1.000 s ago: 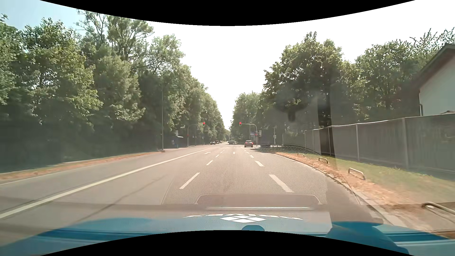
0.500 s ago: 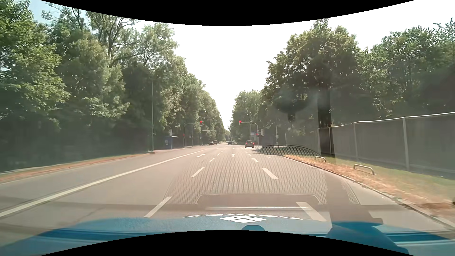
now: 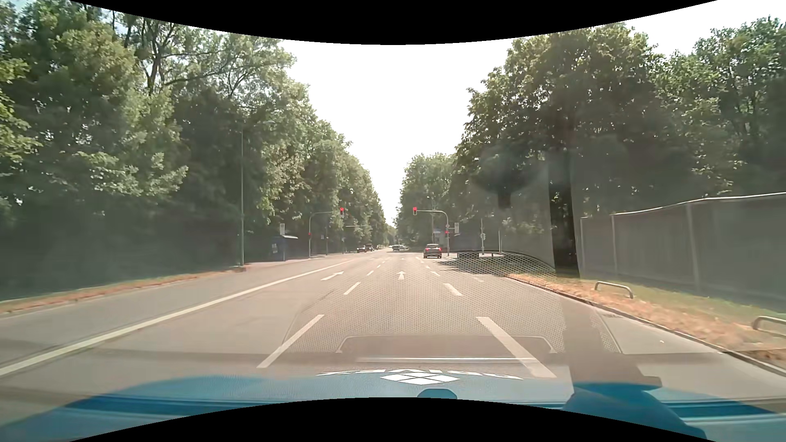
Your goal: Follow the waypoints while adhering to traffic rules and regulations
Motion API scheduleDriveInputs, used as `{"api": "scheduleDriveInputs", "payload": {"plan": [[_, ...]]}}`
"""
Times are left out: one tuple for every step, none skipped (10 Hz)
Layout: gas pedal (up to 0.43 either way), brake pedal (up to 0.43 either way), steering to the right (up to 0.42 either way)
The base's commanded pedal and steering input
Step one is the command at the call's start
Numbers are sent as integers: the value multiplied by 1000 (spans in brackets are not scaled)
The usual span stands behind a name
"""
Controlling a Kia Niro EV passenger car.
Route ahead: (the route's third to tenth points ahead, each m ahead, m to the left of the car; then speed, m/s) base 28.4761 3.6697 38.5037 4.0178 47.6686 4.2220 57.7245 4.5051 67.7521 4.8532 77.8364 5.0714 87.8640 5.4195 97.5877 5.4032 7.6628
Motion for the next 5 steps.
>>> {"api": "scheduleDriveInputs", "payload": {"plan": [[0,152,-3],[0,152,-4],[0,152,-3],[0,152,-2],[0,152,-3]]}}
